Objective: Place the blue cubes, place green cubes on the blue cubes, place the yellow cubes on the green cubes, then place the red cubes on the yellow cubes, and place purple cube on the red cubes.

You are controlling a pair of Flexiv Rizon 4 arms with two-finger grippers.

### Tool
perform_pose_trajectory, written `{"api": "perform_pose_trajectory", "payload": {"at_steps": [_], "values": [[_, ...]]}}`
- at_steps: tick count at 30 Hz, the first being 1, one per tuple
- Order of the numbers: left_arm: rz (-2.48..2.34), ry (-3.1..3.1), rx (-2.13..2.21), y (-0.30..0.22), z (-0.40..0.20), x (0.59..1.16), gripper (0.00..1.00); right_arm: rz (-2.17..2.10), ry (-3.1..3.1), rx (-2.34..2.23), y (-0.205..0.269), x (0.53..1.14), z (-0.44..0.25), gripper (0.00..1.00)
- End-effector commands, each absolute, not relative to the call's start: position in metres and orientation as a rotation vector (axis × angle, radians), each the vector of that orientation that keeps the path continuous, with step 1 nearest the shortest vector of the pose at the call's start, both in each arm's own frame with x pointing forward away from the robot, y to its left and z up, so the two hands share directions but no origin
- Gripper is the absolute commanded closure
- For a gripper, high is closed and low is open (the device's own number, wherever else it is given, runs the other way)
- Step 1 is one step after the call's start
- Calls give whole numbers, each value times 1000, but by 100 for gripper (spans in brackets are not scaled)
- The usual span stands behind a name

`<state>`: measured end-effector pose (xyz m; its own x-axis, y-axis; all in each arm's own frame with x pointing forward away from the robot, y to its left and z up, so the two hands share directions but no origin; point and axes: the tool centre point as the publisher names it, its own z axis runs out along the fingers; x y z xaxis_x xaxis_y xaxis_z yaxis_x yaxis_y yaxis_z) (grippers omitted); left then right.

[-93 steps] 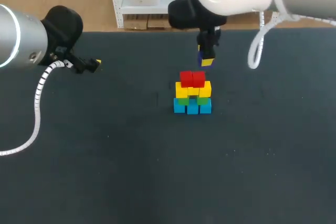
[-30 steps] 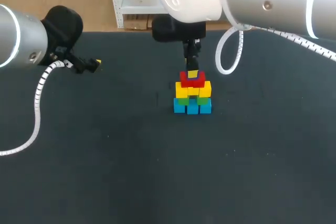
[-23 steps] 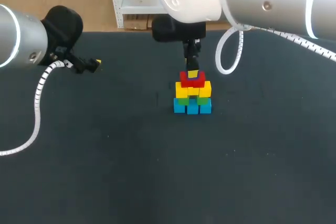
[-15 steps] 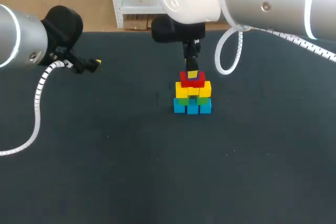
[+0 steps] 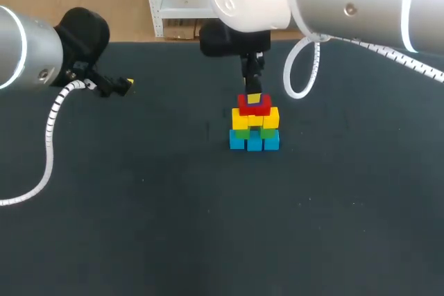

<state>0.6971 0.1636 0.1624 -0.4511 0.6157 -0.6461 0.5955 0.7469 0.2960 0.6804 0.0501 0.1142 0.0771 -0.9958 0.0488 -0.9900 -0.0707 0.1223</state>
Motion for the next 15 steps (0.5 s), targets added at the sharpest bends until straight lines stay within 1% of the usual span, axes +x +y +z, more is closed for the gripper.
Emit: {"api": "perform_pose_trajectory", "payload": {"at_steps": [1, 5, 6, 12, 14, 15], "values": [[28, 2168, 909, 165, 162, 698, 0, -74, -2054, 2208, 51, 682, 114, 69], [28, 2168, 909, 165, 162, 698, 0, -72, -2054, 2208, 51, 682, 114, 63], [28, 2168, 909, 165, 162, 698, 0, -72, -2055, 2208, 51, 682, 114, 58], [28, 2168, 909, 165, 162, 698, 0, -68, -2061, 2208, 50, 682, 114, 51], [28, 2168, 909, 165, 162, 698, 0, -67, -2062, 2210, 50, 682, 114, 36], [28, 2168, 909, 165, 162, 698, 0, -67, -2062, 2210, 50, 682, 115, 24]]}}
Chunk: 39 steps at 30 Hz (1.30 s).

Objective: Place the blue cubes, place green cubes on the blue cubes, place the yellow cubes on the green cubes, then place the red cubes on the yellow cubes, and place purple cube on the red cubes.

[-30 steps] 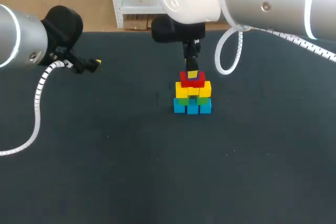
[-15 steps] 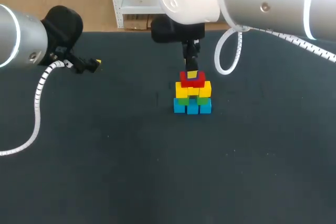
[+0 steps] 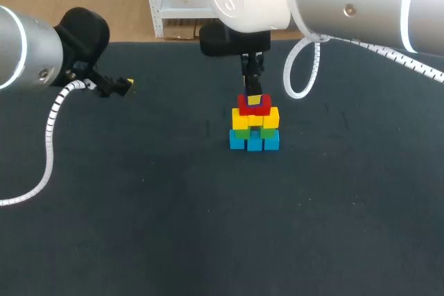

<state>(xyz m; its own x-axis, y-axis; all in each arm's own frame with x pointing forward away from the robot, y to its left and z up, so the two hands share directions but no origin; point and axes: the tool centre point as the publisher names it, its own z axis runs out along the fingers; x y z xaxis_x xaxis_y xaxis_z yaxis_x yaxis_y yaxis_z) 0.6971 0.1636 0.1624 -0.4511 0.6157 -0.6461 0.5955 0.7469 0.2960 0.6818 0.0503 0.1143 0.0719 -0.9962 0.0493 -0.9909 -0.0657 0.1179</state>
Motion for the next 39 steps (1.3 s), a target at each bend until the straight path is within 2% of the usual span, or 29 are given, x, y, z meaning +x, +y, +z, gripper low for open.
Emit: {"api": "perform_pose_trajectory", "payload": {"at_steps": [1, 3, 4, 12, 13, 16, 19, 31, 39], "values": [[28, 2168, 909, 165, 162, 698, 0, -66, -2063, 2210, 50, 682, 115, 22], [28, 2168, 909, 165, 162, 698, 0, -65, -2065, 2211, 50, 681, 116, 3], [28, 2168, 909, 165, 162, 698, 0, -63, -2066, 2211, 49, 681, 116, 0], [28, 2168, 909, 165, 162, 698, 0, -55, -2093, 2203, 48, 682, 117, 0], [28, 2168, 909, 165, 162, 698, 0, -54, -2095, 2203, 48, 682, 117, 2], [28, 2168, 909, 165, 162, 698, 0, -48, -2096, 2202, 48, 683, 117, 29], [28, 2168, 909, 165, 162, 698, 0, -44, -2099, 2199, 48, 683, 118, 51], [28, 2168, 909, 165, 162, 698, 0, -42, -2100, 2196, 46, 682, 117, 60], [28, 2168, 909, 165, 162, 698, 0, -42, -2103, 2194, 46, 682, 117, 62]]}}
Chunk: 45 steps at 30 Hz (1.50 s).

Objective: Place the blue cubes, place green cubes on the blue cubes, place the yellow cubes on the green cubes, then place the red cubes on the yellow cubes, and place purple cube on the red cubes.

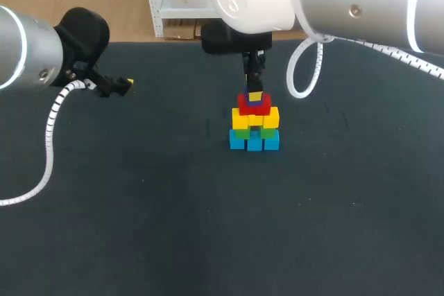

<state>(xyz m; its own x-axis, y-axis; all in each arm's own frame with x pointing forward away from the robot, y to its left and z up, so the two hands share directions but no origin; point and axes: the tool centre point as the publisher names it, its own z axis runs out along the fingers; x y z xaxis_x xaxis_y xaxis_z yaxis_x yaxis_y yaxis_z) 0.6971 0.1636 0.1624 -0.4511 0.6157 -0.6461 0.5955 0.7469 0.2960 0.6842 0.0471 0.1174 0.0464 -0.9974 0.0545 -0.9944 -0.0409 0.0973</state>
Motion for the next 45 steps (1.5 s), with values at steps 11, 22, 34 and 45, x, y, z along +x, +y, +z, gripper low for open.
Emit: {"api": "perform_pose_trajectory", "payload": {"at_steps": [11, 22, 34, 45], "values": [[28, 2168, 909, 165, 162, 698, 0, -41, -2109, 2187, 43, 683, 117, 62], [28, 2168, 909, 165, 162, 698, 0, -49, -2113, 2200, 43, 682, 116, 0], [28, 2168, 909, 165, 162, 698, 0, 47, -2239, 2235, 22, 678, 143, 0], [28, 2168, 909, 165, 162, 698, 0, 143, -2242, 2322, 4, 670, 158, 0]]}}
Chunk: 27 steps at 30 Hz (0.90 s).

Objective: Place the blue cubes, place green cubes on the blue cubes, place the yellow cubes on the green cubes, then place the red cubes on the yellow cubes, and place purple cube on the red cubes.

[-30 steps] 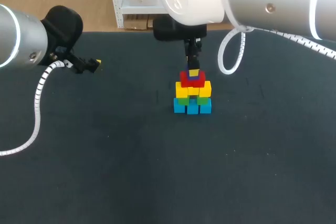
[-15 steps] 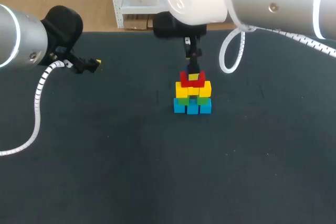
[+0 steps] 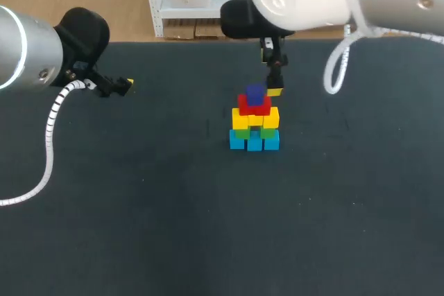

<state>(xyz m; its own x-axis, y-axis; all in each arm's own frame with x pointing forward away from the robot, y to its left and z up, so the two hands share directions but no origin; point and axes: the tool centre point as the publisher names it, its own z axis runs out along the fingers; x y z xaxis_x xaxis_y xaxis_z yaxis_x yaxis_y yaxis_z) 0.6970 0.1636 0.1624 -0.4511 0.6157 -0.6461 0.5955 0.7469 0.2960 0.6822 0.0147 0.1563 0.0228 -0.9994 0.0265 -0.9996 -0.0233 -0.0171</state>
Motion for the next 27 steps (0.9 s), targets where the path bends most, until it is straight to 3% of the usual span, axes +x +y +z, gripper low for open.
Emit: {"api": "perform_pose_trajectory", "payload": {"at_steps": [1, 27], "values": [[28, 2168, 909, 165, 162, 698, 0, 150, -2243, 2321, 1, 669, 159, 0], [28, 2168, 909, 165, 162, 698, 0, 173, -2260, 2383, -19, 653, 154, 0]]}}
